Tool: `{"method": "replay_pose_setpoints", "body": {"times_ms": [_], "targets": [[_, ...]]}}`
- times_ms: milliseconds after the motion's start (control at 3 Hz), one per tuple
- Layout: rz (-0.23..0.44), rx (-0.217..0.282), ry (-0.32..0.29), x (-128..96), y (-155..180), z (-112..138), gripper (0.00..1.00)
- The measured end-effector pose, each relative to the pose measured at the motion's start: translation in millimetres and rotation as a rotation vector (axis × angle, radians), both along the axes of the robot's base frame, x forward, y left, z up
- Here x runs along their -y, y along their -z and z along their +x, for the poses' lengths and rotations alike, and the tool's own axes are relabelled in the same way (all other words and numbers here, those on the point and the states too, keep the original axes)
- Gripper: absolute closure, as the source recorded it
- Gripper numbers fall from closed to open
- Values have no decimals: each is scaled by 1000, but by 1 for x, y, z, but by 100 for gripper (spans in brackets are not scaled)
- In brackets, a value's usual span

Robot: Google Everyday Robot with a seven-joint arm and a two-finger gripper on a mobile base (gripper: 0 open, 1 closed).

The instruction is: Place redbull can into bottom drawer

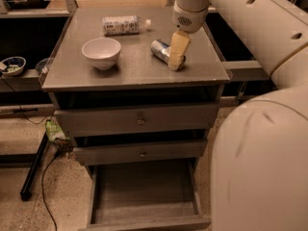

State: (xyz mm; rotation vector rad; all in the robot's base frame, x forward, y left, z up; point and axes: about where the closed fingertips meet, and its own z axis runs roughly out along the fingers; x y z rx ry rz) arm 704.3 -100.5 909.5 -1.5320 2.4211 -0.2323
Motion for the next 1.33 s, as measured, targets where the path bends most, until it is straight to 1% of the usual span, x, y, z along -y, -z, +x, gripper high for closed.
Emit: {"method": "replay_pose_setpoints", "body": {"times_ms": [333,667,1000,1333], "targets": [[3,0,12,1,6,22,0],[26,-26,7,-8,25,41,0],[29,-13,5,-9,26,45,0],[30,-12,5,-9,26,45,0]]}}
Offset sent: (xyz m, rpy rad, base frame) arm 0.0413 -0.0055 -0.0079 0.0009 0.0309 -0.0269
